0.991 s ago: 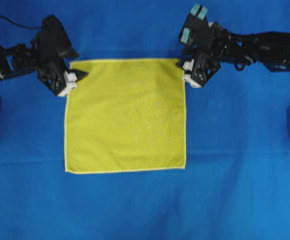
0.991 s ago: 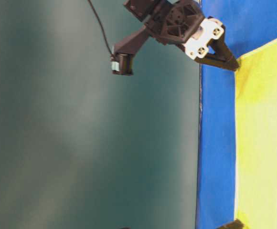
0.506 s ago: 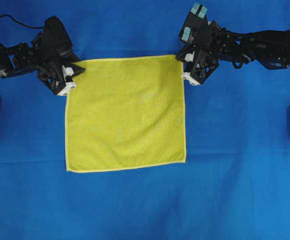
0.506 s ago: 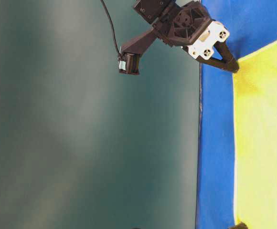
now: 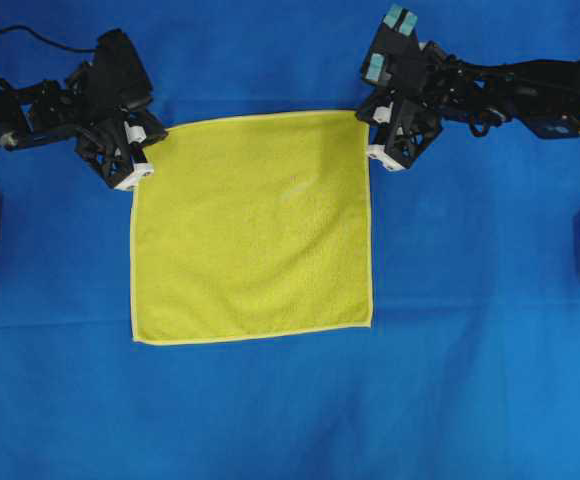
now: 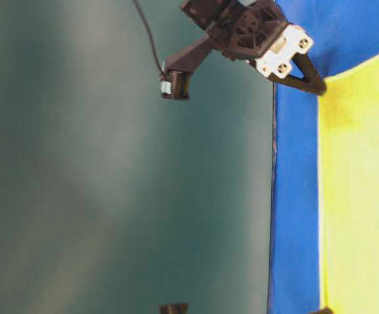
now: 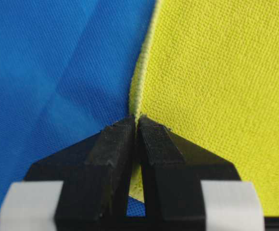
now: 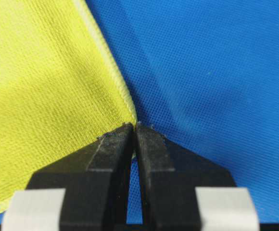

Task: Fold the yellow towel.
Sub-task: 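Lift the far corners and fold them toward the near edge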

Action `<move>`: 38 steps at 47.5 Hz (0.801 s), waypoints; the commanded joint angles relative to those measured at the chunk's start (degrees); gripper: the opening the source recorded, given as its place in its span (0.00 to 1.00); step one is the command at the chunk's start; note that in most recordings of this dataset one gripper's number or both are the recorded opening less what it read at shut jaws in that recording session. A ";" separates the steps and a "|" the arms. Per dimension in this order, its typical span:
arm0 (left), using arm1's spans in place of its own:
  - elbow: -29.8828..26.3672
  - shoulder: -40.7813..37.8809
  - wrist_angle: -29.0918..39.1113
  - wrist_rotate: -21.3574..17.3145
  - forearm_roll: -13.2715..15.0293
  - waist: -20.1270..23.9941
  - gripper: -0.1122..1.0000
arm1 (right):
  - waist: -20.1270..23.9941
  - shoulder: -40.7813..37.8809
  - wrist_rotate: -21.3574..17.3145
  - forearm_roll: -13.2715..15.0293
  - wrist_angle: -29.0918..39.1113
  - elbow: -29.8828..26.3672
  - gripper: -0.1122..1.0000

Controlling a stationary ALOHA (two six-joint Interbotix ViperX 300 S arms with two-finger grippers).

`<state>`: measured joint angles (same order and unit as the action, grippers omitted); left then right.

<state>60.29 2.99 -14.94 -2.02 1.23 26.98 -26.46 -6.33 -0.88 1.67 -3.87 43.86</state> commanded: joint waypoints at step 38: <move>-2.11 15.12 16.61 -0.97 0.26 -15.91 0.12 | 11.78 13.97 -0.70 -2.37 8.00 3.60 0.13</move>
<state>58.27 16.08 0.79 -3.78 1.32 14.68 -17.40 5.71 -1.67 0.09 3.78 47.37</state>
